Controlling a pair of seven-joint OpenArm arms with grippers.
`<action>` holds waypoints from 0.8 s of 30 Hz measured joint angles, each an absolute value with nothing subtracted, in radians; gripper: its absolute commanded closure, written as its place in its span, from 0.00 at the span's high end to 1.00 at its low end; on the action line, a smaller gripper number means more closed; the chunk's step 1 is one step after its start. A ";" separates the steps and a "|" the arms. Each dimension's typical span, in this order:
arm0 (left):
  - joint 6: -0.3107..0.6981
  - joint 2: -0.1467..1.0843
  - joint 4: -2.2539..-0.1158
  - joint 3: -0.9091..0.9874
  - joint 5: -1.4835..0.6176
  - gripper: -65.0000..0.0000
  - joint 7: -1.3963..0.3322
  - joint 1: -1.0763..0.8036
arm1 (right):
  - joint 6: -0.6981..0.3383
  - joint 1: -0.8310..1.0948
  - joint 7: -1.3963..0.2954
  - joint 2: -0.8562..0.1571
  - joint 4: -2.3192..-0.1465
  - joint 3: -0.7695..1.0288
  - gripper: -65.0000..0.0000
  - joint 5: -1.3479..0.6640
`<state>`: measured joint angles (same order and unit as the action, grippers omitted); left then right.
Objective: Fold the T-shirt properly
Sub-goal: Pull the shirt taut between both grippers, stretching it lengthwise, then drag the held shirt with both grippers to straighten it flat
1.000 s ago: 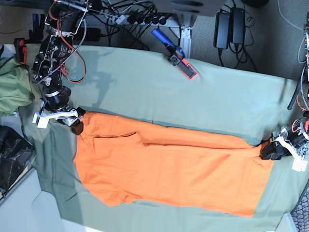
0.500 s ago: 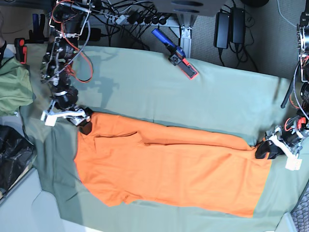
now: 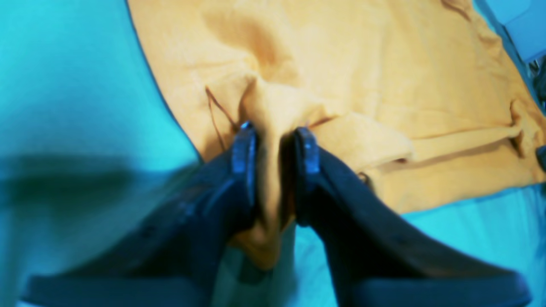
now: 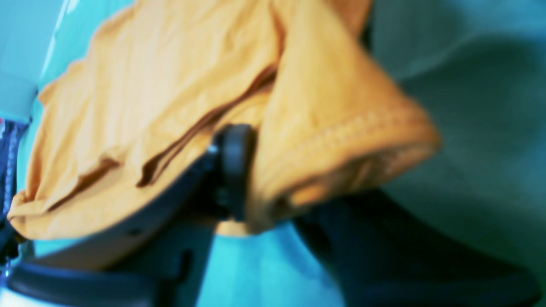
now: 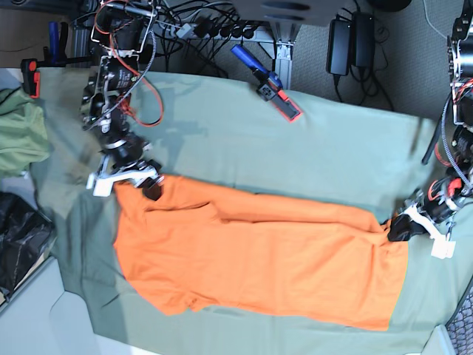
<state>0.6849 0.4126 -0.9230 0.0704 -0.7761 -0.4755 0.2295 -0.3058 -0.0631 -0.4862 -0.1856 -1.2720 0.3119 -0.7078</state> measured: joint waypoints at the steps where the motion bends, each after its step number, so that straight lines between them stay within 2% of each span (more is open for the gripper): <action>1: 0.685 0.413 -0.922 0.070 -0.787 0.06 -0.476 0.229 | -0.306 -0.063 -0.493 -0.186 -1.278 0.311 0.12 -0.704; 2: 0.685 0.413 -0.922 0.070 -0.793 0.02 -0.475 0.228 | -0.306 -0.063 -0.495 -0.185 -1.283 0.310 0.08 -0.703; 4: 0.685 0.413 -0.922 0.070 -0.794 0.00 -0.471 0.228 | -0.306 -0.063 -0.495 -0.186 -1.296 0.309 0.00 -0.703; 14: 0.685 0.413 -0.922 0.068 -0.808 0.00 -0.512 0.269 | -0.306 -0.062 -0.535 -0.186 -1.347 0.311 0.00 -0.702; 19: 0.685 0.426 -0.936 0.066 -0.924 0.00 -0.662 0.265 | -0.306 -0.055 -0.593 -0.186 -1.387 0.348 0.00 -0.707; 24: 0.684 0.477 -1.046 0.065 -0.985 0.00 -0.702 0.217 | -0.306 -0.013 -0.618 -0.205 -1.440 0.371 0.00 -0.734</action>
<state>0.6842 0.4767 -1.0462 0.0654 -0.9848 -0.7021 0.2173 -0.3061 -0.0128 -0.6182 -0.2047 -1.4399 0.3714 -0.7338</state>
